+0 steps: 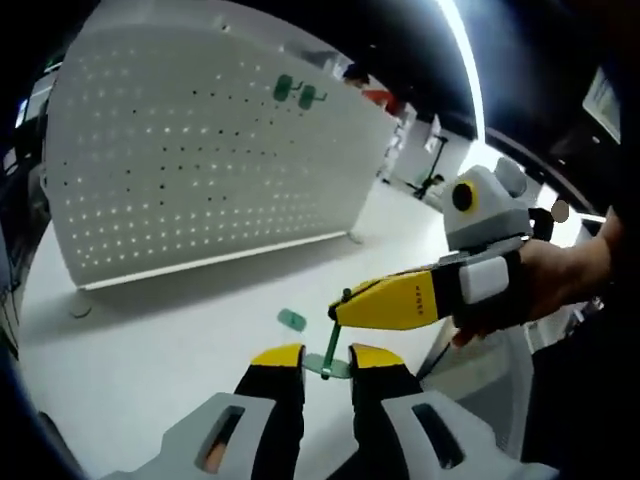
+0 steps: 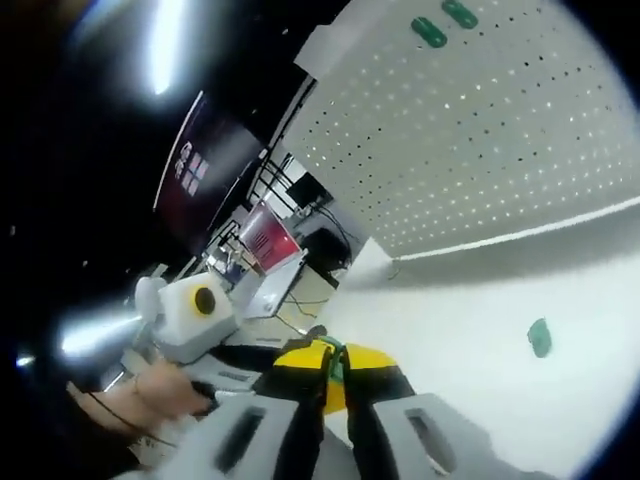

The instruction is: Insert the hook assembly into the mounting plate slot until the hook locks in place.

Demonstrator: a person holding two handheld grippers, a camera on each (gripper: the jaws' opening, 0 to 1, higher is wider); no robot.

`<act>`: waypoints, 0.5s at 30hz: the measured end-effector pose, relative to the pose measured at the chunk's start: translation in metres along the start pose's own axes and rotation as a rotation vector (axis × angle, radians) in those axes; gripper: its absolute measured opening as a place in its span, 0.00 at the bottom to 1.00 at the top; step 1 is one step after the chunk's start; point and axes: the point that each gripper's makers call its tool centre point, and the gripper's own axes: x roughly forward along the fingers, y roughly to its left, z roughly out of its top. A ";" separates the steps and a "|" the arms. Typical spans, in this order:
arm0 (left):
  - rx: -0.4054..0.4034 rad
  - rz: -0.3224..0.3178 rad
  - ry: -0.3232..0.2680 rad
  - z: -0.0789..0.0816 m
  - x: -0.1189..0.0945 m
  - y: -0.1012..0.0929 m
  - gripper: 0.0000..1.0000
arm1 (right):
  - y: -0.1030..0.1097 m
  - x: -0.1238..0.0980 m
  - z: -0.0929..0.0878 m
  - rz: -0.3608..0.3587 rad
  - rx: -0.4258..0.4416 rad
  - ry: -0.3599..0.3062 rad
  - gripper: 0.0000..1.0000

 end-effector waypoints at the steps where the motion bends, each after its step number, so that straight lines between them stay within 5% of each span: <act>1: -0.001 -0.002 0.002 0.000 0.000 0.000 0.16 | 0.002 0.000 0.000 0.010 -0.013 0.014 0.05; 6: -0.007 0.002 0.015 -0.001 -0.004 0.006 0.16 | 0.005 -0.003 0.002 0.058 -0.123 0.081 0.06; 13: 0.020 -0.036 0.087 -0.014 -0.016 0.012 0.16 | 0.000 -0.017 0.002 0.119 -0.412 0.273 0.07; 15: 0.063 -0.065 0.120 -0.018 -0.019 0.009 0.16 | 0.009 -0.019 0.003 0.185 -0.561 0.326 0.08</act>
